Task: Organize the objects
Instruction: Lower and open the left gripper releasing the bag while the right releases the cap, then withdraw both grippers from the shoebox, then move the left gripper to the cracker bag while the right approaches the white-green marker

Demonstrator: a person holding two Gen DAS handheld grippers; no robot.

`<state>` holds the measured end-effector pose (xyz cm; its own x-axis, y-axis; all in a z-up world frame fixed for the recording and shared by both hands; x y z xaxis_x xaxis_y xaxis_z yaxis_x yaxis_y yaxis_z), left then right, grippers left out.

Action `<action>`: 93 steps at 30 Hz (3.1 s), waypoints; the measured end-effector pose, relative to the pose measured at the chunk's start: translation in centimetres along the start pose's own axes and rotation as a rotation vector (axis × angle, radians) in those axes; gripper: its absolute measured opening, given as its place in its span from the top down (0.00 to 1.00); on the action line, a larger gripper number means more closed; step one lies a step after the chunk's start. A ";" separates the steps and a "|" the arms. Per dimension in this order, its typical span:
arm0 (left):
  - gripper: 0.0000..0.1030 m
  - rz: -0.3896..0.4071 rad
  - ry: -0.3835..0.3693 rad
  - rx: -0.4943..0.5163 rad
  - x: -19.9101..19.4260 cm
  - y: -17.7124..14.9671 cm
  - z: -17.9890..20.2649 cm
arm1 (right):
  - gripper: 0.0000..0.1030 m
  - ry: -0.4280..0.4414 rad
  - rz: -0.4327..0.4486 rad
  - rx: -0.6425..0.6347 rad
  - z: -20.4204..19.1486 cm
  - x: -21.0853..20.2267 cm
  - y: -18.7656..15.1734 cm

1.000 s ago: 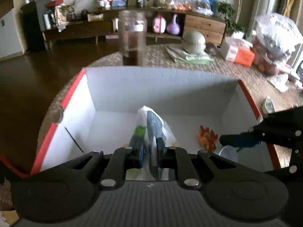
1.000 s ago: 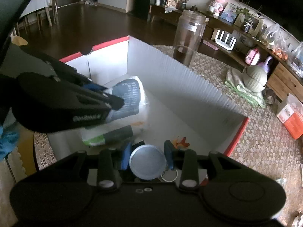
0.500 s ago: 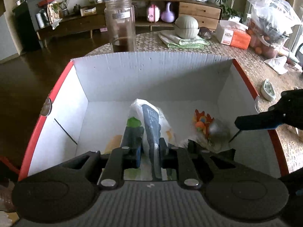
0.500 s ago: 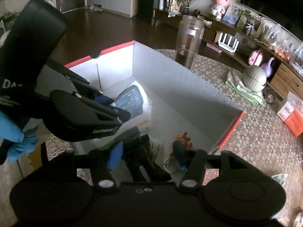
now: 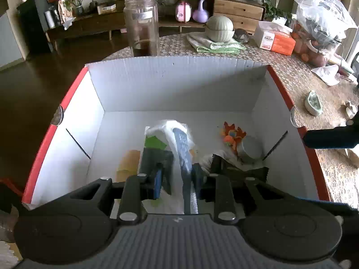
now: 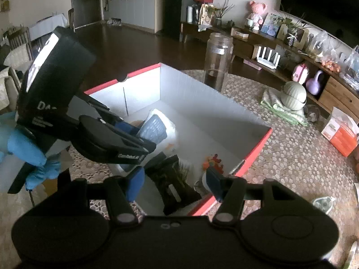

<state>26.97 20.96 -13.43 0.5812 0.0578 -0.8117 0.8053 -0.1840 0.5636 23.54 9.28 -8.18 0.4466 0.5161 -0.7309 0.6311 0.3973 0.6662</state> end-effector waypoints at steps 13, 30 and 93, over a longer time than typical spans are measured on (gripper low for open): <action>0.22 0.054 0.047 -0.022 -3.5 0.2 1.0 | 0.32 0.013 0.073 0.040 1.6 -5.2 -1.0; 0.21 0.168 -0.001 -0.035 -8.9 0.8 7.0 | 0.19 -0.005 0.159 0.138 6.6 -12.0 -4.6; 0.00 -0.149 -0.015 -0.168 7.9 14.2 37.0 | 0.19 -0.383 0.100 0.574 39.6 -16.4 -19.5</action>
<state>38.69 -17.50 -17.53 0.4539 0.0573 -0.8892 0.8909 -0.0086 0.4541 29.00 -37.03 -15.05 0.6454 0.1831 -0.7416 0.7639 -0.1565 0.6261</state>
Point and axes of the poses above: each gripper's, at about its wrist camera, not at the fingertips, and x roughly the way its jaws point, z to its right, y to its top, the point moved 9 cm from there along x, roughly the way its jaws point, and after that the axes turned 14 degrees about x, right-handed, at the moved point
